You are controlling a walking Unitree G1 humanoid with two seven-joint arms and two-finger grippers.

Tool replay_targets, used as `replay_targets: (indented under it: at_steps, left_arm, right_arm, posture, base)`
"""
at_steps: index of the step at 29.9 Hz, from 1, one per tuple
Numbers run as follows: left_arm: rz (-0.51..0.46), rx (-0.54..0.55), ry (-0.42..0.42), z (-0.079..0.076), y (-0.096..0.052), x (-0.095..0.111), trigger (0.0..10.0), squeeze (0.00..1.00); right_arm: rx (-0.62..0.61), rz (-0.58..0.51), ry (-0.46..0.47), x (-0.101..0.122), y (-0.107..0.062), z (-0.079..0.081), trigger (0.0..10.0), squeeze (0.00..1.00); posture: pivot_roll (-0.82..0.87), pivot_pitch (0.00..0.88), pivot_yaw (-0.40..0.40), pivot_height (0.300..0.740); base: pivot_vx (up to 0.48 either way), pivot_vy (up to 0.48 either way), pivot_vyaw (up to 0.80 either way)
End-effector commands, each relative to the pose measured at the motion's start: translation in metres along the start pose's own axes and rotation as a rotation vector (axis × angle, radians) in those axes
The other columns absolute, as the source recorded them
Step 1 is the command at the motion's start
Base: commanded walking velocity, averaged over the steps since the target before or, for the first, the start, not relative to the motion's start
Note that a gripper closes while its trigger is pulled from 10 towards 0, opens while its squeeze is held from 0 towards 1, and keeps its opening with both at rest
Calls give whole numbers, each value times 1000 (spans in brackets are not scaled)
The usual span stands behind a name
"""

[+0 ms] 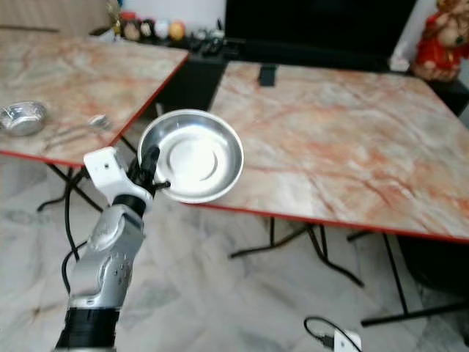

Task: Setting the table

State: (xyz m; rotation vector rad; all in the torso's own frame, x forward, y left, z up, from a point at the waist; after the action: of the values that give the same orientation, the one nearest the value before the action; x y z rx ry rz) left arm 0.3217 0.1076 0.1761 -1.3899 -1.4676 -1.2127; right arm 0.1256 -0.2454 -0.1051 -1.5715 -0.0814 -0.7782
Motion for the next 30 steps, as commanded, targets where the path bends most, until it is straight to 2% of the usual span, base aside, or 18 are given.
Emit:
replay_targets:
  at_steps: [1,21,30]
  left_arm:
    - [-36,-16,12,-1,2,10,10000,0]
    - [-22,-69,30,-7,2,8,10000,0]
    - [10,-114,56,-7,1,4,10000,0]
  right_arm:
    - [7,-23,10,7,1,4,10000,0]
    - [0,-22,20,4,1,3,10000,0]
    - [-5,-21,17,4,1,2,10000,0]
  posture:
    - [90,0,-52,740]
    - [94,0,-45,740]
    - [93,0,-50,740]
  base:
    - [0,-454,0]
    - [0,-443,0]
    - [0,0,0]
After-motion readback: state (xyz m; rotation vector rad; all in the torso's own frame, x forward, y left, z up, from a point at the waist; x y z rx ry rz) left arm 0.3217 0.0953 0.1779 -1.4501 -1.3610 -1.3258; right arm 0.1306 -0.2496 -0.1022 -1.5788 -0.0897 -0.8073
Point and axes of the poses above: a point about 5 cm out from each wrist's last joint towards the gripper, its own y axis pointing out of the wrist towards the gripper, its own x axis along the axis of the wrist's last joint, z = x × y, the point moved 1 cm from there along y, pointing out of the wrist towards the gripper, and after that the axes turned 9 degrees about y, right-handed, at the moved point
